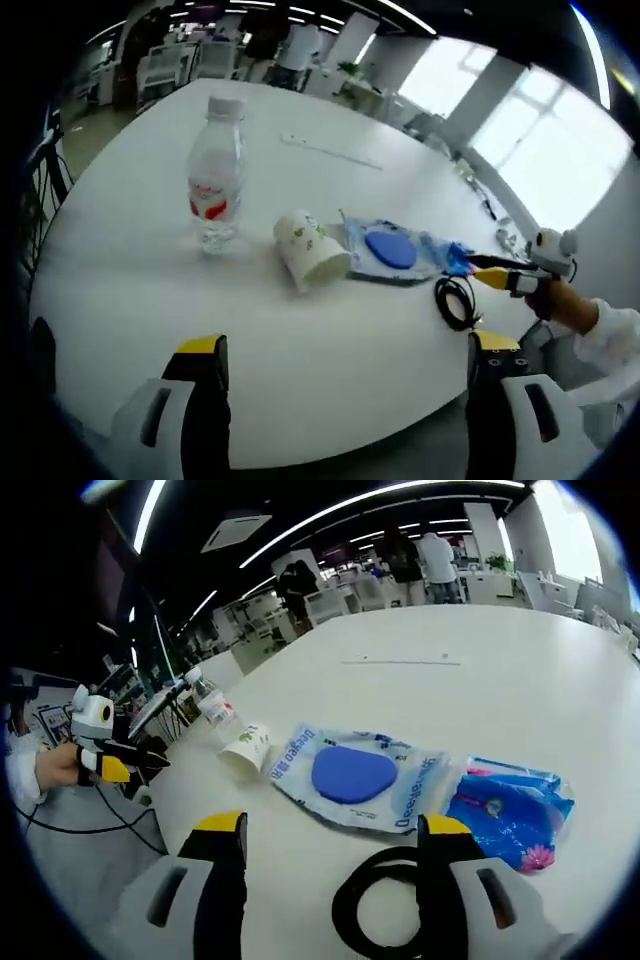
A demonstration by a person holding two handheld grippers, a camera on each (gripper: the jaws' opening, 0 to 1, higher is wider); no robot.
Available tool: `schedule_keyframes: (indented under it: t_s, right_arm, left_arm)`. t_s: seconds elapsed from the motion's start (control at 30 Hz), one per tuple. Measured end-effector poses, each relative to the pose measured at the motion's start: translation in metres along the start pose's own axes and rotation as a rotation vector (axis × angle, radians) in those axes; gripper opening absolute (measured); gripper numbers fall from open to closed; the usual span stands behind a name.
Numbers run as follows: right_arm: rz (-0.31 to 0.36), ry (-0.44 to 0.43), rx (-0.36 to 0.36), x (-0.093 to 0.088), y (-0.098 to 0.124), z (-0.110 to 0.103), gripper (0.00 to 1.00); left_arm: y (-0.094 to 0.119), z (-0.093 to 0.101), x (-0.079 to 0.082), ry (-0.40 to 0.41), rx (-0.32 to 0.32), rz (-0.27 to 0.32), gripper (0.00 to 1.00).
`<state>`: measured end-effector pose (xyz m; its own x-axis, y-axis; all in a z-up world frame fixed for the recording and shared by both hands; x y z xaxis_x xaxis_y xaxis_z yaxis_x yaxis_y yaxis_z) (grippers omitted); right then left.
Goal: Arrange the tabletop items into an orderly group along one side of the table until the central work area is clear of visible clutter.
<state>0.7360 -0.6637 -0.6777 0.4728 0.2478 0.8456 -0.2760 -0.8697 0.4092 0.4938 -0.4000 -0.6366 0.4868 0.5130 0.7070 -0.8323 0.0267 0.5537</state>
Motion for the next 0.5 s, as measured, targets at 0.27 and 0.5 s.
schedule_keyframes:
  t_s: [0.27,0.5]
  right_arm:
    - [-0.006,-0.035,-0.005,-0.0028,0.0033,-0.0016,0.7]
    - [-0.023,-0.034,-0.007,-0.0047,0.0045,-0.0029,0.69]
  left_arm:
    - [0.005,-0.0026,0.0037,0.079,-0.026,0.049,0.97]
    - [0.0063,-0.0069,0.0011,0.109,-0.027,0.056,0.97]
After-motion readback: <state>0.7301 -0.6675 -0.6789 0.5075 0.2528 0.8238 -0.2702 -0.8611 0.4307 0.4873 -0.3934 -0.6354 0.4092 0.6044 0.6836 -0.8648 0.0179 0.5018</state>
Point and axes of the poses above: the point that each gripper's makers call its tool centre point, and the gripper's own axes: y roughly backward along the fingers, z roughly to its right, x roughly out of its top, the point moved 9 cm from there along y, roughly backward along the fingers, and after that the axes turned 11 degrees about z, right-handed, at the moved point
